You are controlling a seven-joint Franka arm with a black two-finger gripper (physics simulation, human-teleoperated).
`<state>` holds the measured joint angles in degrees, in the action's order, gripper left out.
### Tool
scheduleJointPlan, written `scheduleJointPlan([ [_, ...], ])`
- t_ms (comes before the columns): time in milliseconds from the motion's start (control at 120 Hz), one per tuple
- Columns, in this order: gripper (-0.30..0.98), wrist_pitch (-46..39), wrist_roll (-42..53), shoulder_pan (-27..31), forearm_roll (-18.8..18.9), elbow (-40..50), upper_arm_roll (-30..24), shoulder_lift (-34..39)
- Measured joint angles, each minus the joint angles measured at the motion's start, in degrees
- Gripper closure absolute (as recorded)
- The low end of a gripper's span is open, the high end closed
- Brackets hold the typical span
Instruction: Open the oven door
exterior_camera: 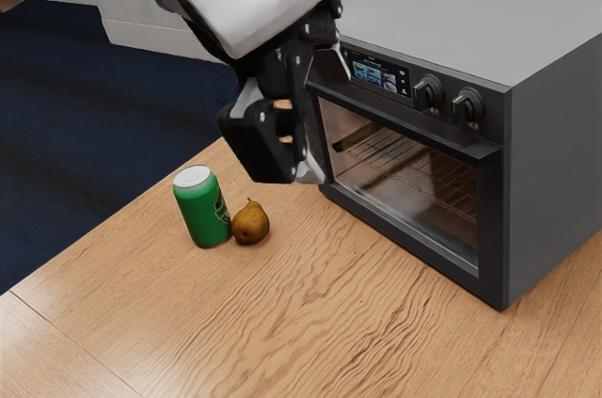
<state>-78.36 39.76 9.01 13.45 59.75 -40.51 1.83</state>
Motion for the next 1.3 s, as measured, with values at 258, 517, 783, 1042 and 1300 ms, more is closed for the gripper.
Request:
scheduleJointPlan([
  [258,0.0,-19.9,21.2,8.5,-24.7,36.3,16.0,23.0],
  [517,0.0,-32.5,36.7,5.9,-29.9,44.1,14.3,24.6],
  [783,0.0,-39.7,47.0,6.4,-30.2,41.8,11.2,15.7],
  [1042,0.0,-44.3,53.0,6.6,-29.0,41.4,11.8,10.3],
  [1300,0.0,-46.1,55.9,6.6,-28.8,40.6,13.1,9.6],
])
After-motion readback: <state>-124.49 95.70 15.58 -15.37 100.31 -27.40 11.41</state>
